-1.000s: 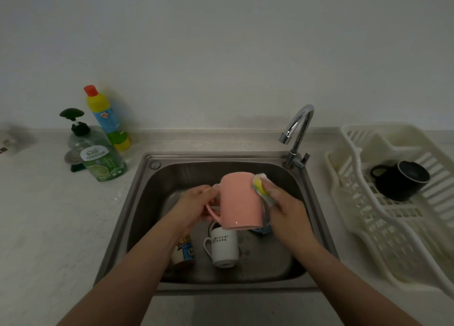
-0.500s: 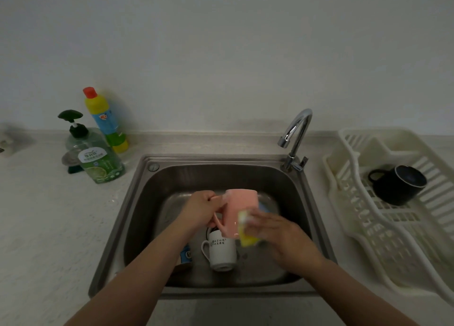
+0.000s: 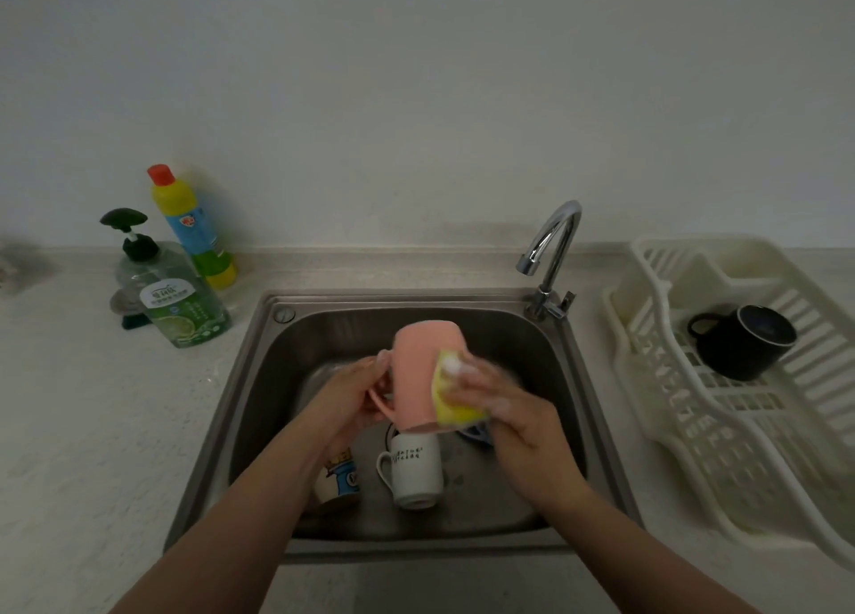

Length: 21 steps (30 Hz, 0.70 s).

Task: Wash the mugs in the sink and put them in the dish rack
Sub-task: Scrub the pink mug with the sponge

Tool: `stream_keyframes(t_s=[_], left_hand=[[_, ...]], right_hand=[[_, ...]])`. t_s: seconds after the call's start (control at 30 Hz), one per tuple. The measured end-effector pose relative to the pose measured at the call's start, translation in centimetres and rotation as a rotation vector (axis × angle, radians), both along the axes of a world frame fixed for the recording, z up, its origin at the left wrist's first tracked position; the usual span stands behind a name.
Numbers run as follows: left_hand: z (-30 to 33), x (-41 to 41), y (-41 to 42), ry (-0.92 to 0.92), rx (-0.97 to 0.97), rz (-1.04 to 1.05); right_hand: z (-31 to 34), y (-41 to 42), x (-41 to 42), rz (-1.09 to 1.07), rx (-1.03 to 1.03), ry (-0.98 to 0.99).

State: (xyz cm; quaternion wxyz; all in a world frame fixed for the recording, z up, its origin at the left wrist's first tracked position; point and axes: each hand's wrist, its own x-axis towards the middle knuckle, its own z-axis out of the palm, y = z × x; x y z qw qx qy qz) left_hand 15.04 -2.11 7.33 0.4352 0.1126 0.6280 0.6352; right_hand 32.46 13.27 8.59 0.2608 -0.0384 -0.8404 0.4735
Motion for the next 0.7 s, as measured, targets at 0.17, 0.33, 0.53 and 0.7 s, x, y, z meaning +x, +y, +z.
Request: stream_keyframes(t_s=[0.17, 0.33, 0.53, 0.7], left_hand=[[-0.3, -0.4, -0.5, -0.075, 0.104, -0.004], [1.6, -0.4, 0.3, 0.187, -0.089, -0.045], [2.8, 0.9, 2.0, 0.488, -0.317, -0.052], [2.5, 0.4, 1.9, 0.449, -0.321, -0.030]], right_hand=[[1.2, 0.4, -0.9, -0.120, -0.221, -0.071], [2.1, 0.5, -2.0, 0.172, 0.335, 0.008], [0.7, 1.5, -2.6, 0.032, 0.621, -0.050], [-1.3, 1.3, -0.2, 0.156, 0.596, -0.027]])
